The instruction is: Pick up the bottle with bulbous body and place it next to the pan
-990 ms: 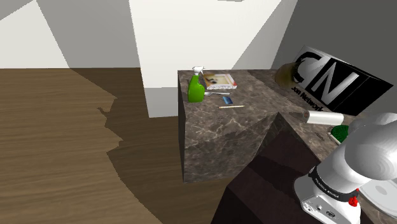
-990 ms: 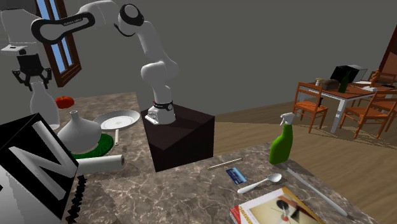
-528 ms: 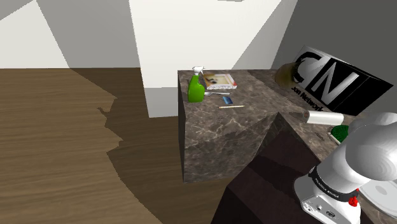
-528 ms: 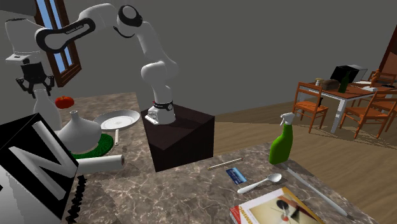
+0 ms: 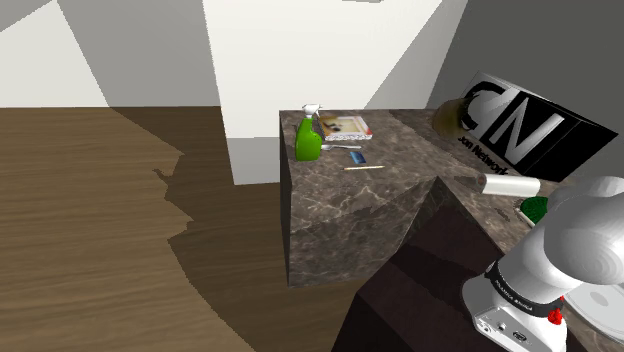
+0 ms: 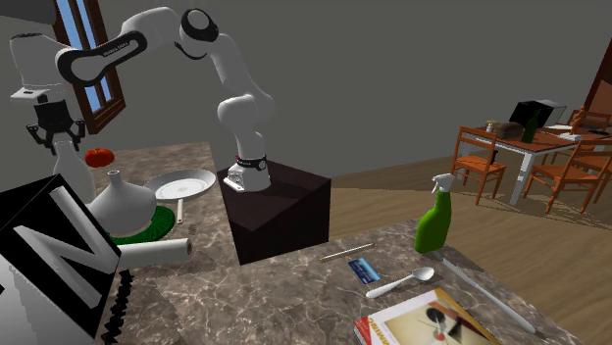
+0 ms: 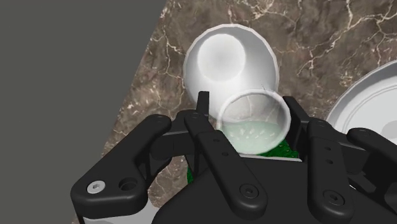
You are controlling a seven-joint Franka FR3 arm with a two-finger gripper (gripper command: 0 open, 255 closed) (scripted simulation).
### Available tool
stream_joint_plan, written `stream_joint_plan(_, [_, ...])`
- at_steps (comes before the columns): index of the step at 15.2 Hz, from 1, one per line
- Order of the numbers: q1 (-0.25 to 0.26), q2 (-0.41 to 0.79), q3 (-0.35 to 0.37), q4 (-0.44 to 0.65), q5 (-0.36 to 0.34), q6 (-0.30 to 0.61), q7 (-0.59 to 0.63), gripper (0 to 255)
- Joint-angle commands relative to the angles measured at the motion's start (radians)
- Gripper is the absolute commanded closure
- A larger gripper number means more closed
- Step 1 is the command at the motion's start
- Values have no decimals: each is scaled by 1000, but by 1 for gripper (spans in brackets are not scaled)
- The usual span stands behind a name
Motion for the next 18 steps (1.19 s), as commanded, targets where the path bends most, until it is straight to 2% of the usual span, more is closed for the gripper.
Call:
stream_joint_plan(1, [0,0,0,0,0,0,0,255])
stream_joint_plan(2, [0,0,0,0,0,0,0,0])
stream_joint_plan(7, [0,0,0,0,0,0,0,0])
stream_joint_plan(11, [-49,54,75,60,69,-89,-41,0])
stream_joint_plan(18, [-49,54,75,60,69,-89,-41,0])
